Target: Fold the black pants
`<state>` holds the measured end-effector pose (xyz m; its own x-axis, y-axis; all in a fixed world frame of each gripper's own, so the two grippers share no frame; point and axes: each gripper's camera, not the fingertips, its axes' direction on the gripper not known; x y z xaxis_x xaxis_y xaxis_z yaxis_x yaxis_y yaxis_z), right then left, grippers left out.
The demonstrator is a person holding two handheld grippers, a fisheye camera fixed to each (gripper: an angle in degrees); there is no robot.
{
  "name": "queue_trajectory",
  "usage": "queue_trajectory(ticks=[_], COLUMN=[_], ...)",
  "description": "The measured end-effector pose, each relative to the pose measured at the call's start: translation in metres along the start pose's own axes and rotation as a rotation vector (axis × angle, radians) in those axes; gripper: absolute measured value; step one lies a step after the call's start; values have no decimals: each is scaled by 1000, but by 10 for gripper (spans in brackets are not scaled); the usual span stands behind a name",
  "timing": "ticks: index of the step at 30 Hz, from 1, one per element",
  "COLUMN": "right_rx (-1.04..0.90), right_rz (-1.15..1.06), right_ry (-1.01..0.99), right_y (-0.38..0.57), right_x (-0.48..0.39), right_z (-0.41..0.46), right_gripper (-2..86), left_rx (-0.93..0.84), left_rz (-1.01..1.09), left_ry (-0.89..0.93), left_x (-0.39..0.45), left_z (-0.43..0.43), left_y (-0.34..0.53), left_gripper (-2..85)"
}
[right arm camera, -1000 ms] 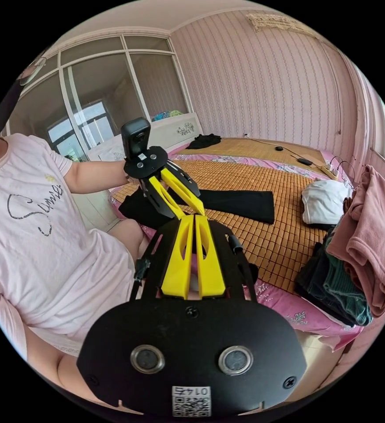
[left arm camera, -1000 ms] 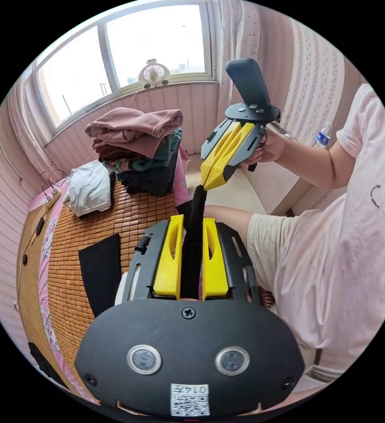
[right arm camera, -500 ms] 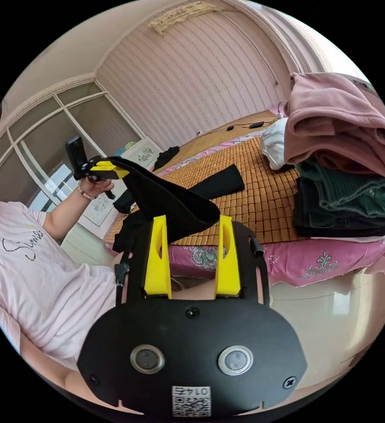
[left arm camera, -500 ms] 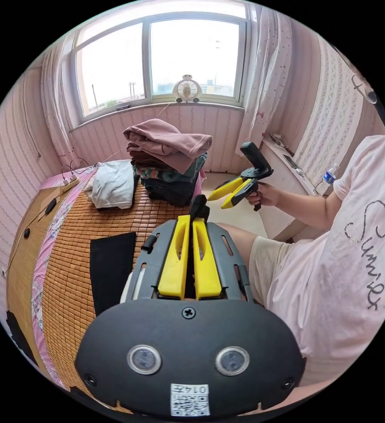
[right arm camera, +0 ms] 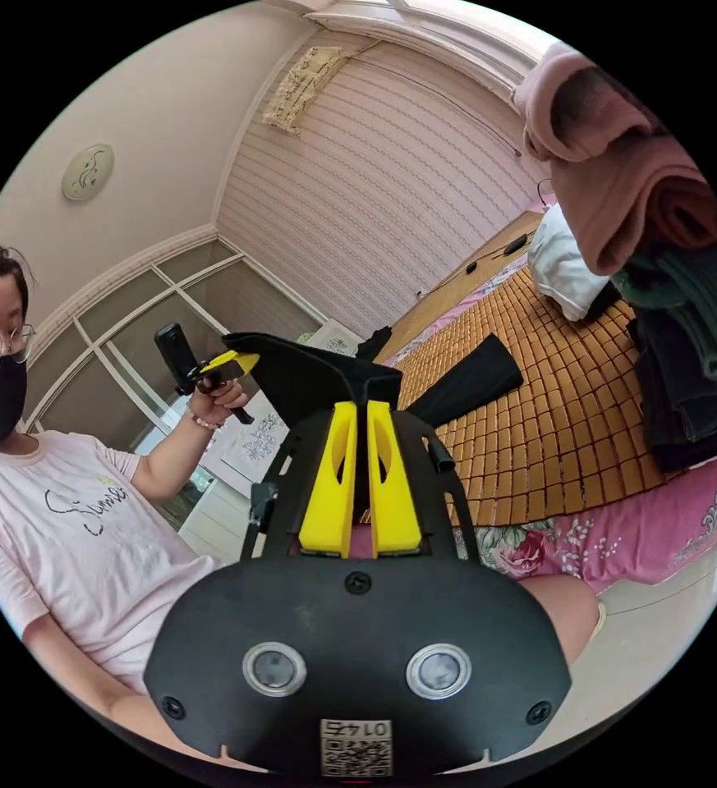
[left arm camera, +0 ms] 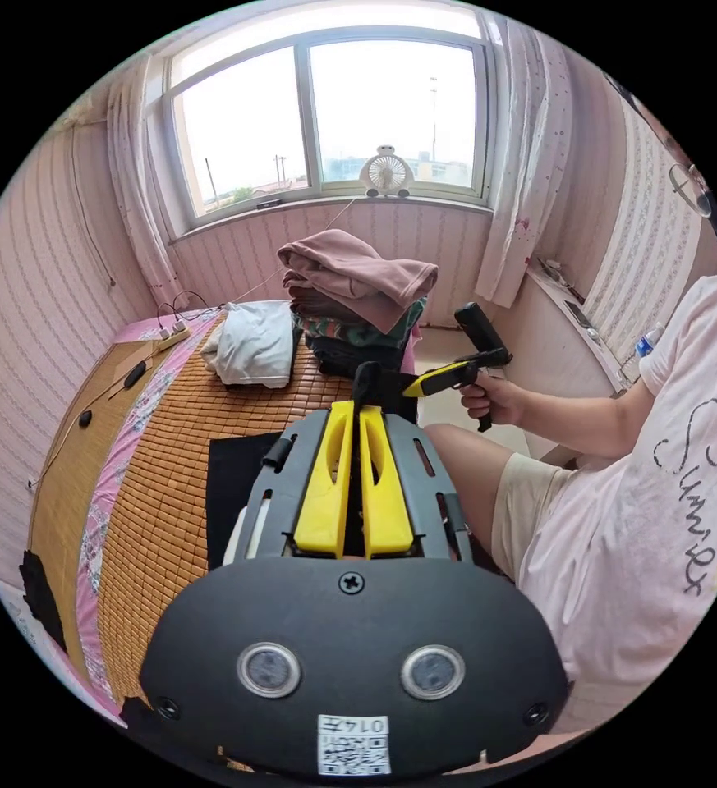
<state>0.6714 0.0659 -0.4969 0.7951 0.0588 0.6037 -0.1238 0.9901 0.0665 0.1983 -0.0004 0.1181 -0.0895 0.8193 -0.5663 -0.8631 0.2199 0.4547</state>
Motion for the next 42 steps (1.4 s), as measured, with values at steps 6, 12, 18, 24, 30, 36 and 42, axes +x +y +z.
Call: queue_trajectory(ticks=[6,12,18,24,30,36,42], right_rx=[18,-313,-344,-421,-500,-643,-668], right_rz=[199,366,322,270,-66,-267,-168], right_ry=[324,648,650,825,919,834,830], right_y=[13,17,8,-3,-49,-124,-156], right_x=[58,134,147,144,102,122,175], right_z=[-8,44,73,108,202,375,488], right_gripper=[13,10,11,12,0,-2,-3], left_rx=[-67,-141,-325,-350,-374,-365,-401], left_rz=[-162,-289,-508,-709,-906,-1151,-1374], left_ry=[-199,-118,-128,-177,-288,-482,-673], left_x=[-36,-51,-61,-54,-64,-101,-139], left_z=[51,51,44,10,-32,-86,-125], left_y=[1,89,219,319,412,506,602], left_gripper=[-2,-1,0,1,2,-1,-6])
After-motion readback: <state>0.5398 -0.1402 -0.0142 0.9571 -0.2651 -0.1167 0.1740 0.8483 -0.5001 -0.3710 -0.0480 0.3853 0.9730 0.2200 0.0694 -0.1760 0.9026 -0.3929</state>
